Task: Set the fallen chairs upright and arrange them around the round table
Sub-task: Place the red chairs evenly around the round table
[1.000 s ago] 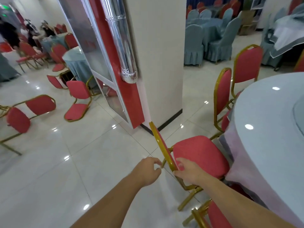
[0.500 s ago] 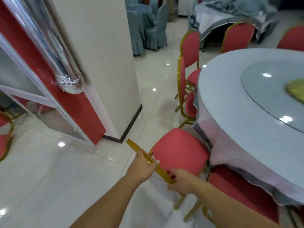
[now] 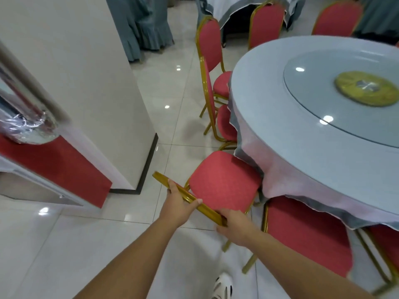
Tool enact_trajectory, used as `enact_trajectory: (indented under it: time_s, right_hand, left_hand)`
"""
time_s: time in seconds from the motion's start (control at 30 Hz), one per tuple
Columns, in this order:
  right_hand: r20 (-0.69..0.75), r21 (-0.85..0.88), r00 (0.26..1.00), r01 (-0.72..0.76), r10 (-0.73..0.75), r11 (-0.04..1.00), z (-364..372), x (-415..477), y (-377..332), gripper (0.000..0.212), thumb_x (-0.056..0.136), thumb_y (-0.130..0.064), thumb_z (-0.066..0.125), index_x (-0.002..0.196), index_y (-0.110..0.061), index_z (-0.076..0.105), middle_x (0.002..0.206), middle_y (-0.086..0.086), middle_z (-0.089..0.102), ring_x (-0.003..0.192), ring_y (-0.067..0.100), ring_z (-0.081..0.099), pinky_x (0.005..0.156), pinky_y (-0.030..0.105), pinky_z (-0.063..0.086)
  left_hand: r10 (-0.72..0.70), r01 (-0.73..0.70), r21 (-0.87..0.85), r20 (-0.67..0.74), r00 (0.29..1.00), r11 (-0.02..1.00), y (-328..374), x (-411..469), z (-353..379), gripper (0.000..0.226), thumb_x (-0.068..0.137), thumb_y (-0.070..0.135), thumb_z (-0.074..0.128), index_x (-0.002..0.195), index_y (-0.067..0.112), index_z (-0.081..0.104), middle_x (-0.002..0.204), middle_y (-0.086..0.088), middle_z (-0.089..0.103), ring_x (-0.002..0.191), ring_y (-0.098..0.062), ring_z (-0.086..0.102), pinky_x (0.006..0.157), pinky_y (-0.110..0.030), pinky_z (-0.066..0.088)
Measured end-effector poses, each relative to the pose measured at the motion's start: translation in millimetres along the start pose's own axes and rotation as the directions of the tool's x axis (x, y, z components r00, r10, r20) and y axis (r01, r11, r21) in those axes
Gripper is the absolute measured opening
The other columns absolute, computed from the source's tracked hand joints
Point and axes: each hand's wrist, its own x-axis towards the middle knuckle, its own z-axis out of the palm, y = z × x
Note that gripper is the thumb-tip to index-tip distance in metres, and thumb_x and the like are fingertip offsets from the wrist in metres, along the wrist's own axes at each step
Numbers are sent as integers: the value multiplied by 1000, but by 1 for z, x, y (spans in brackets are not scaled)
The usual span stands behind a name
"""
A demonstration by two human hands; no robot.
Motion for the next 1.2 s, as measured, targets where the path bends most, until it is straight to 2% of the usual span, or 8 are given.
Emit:
enact_trajectory:
  time_s: [0.1,0.27,0.47,0.57,0.63,0.77,0.93,1.2]
  right_hand:
    - [32,38,999,-30,29,999,-11,6,8,11,89,-34,66,93,-34,56,82,-9,60,77,17,63,65,34,51]
    - [23,43,984,-178,177,983,-30,-1,34,46,96,-38,63,139,-26,56,128,-3,66,115,19,62,95,34,52]
    - [-17,41,958,-285,285,958,-46,-39,44,57,101,-37,59,153,-23,43,145,2,58,129,22,56,104,31,47]
    - [-104,76,938,-324,330,943,-45,-67,45,60,99,-40,61,154,-25,43,148,1,56,133,21,54,106,33,45]
    - [-158,117,919,-347,362,931,-40,-89,47,59,97,-43,62,151,-28,46,143,-1,59,127,20,58,100,32,48]
    - [-273,195,866,-376,418,906,-26,-146,56,44,94,-43,62,135,-28,55,121,-5,69,104,21,68,82,33,54]
    - [-365,249,760,-477,538,843,-16,-219,81,60,96,-44,63,151,-27,47,145,-2,60,130,19,58,104,35,48]
    - [-432,291,624,-587,651,756,-18,-305,148,60,97,-42,60,152,-24,47,145,-1,58,128,21,58,106,35,46]
  left_hand:
    - [-12,10,51,38,999,999,4,28,-17,131,86,54,79,163,17,-20,172,-13,19,151,-35,36,118,-44,37]
    - [-55,49,79,70,996,996,10,64,-43,129,86,50,80,164,19,-18,169,-14,27,151,-36,35,120,-49,34]
    - [-103,98,219,15,995,971,14,78,-54,128,73,60,86,165,20,6,156,-17,44,143,-40,42,115,-59,42]
    - [75,-7,592,-91,993,806,43,49,-38,89,80,64,76,152,26,41,160,-23,33,148,-46,27,121,-60,29]
    - [253,-153,721,-31,967,675,71,22,-16,85,87,62,71,157,30,35,169,-25,13,155,-48,10,126,-59,12]
    - [395,-448,635,235,888,629,103,-27,53,83,93,59,64,163,31,29,174,-16,6,160,-37,2,129,-54,6]
    - [450,-670,493,500,740,555,118,-93,129,82,96,51,63,164,30,22,175,-5,8,161,-28,3,130,-49,2]
    - [441,-777,244,707,552,581,128,-166,205,86,91,49,72,162,21,32,159,-1,46,142,-20,48,118,-41,41]
